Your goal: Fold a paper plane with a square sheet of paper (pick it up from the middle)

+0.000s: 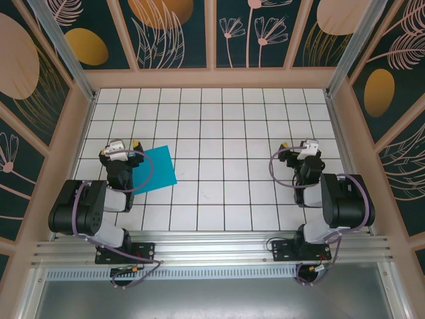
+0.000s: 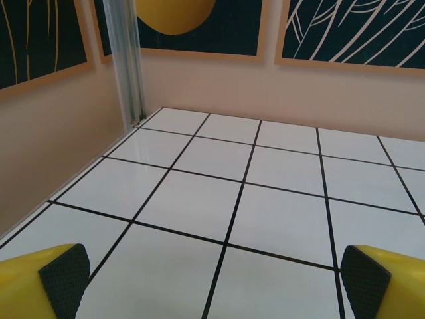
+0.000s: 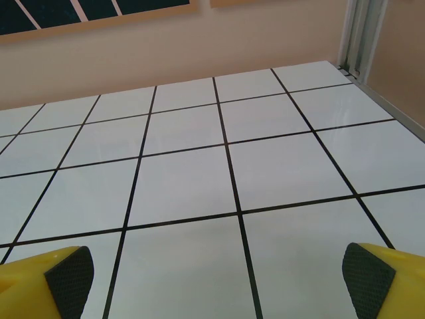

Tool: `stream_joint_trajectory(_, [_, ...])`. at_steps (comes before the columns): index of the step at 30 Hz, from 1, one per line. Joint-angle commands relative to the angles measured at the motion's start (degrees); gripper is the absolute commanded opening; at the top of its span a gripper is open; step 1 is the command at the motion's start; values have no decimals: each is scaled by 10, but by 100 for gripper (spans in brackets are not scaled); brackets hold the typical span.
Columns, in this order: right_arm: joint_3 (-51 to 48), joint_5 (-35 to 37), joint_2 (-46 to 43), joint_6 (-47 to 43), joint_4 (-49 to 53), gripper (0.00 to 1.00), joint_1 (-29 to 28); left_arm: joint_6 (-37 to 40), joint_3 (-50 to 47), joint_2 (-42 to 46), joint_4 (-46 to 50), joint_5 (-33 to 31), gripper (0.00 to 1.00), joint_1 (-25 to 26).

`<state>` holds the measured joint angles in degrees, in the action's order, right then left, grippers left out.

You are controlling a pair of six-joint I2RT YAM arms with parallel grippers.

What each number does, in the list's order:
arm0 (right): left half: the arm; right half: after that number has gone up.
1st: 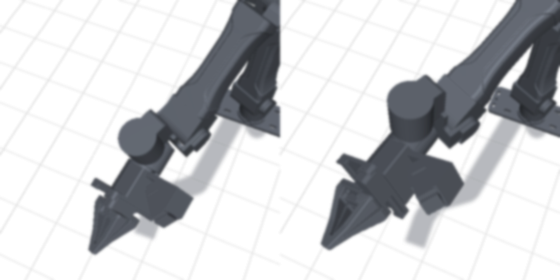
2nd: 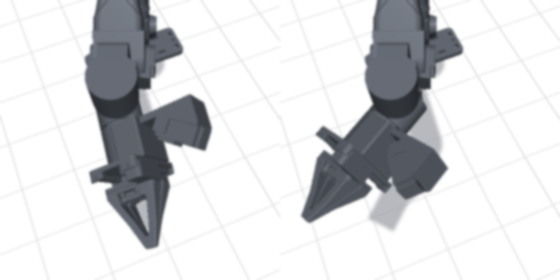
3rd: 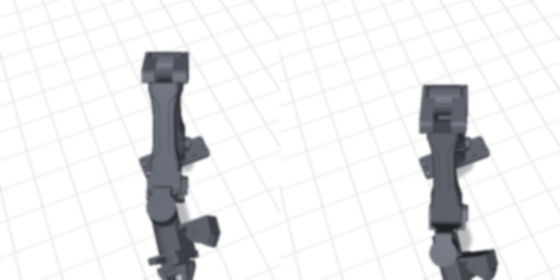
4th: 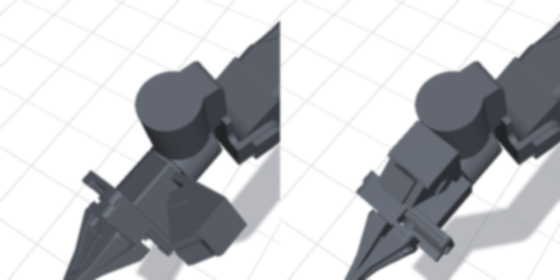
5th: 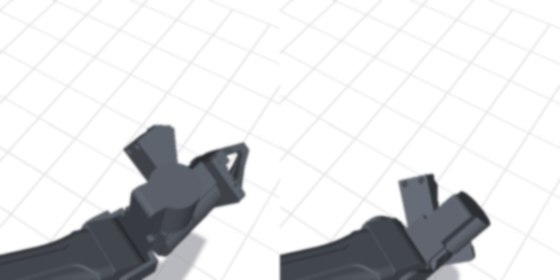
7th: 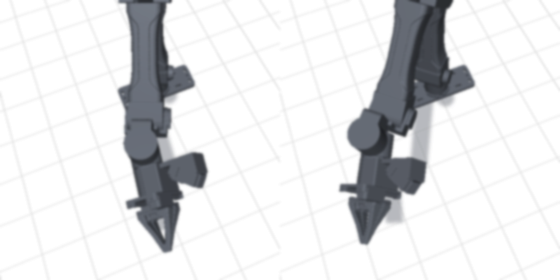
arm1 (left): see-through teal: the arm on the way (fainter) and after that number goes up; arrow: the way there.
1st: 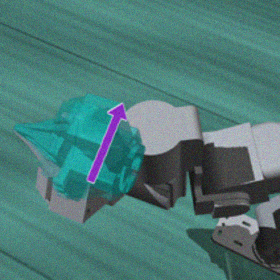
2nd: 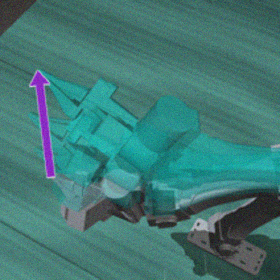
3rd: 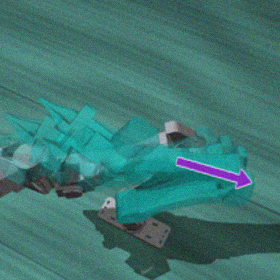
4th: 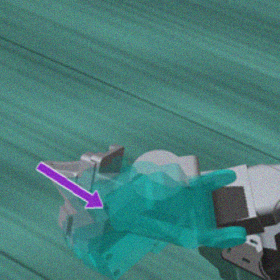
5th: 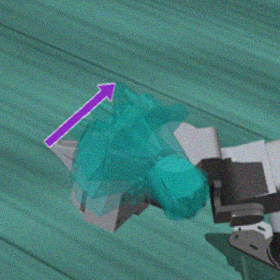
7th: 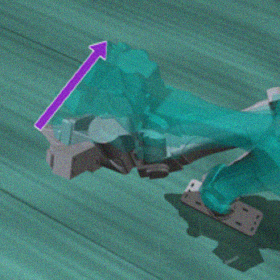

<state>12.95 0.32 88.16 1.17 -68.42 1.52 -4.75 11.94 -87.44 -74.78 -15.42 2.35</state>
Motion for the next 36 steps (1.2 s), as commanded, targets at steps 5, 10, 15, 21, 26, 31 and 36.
stream_joint_trajectory(5, [5, -9, 2, -4, -30, 99, 4, -4, 3, 2, -10, 3, 99, -3])
stream_joint_trajectory(10, [5, -10, 2, -4, -30, 99, 4, -4, 4, 2, -10, 3, 99, -3])
stream_joint_trajectory(15, [5, -10, 1, -3, -30, 99, 4, -4, 3, 1, -10, 3, 99, -3])
stream_joint_trajectory(21, [5, -9, 2, -4, -30, 99, 4, -4, 4, 2, -10, 3, 99, -3])
stream_joint_trajectory(26, [5, -10, 2, -3, -29, 99, 4, -4, 3, 1, -10, 3, 99, -3])
stream_joint_trajectory(31, [4, -11, 1, -3, -29, 99, 4, -4, 4, 1, -10, 3, 99, -3])
stream_joint_trajectory(36, [5, -16, 1, -5, -31, 99, 4, -5, 3, 1, -10, 3, 99, -3])
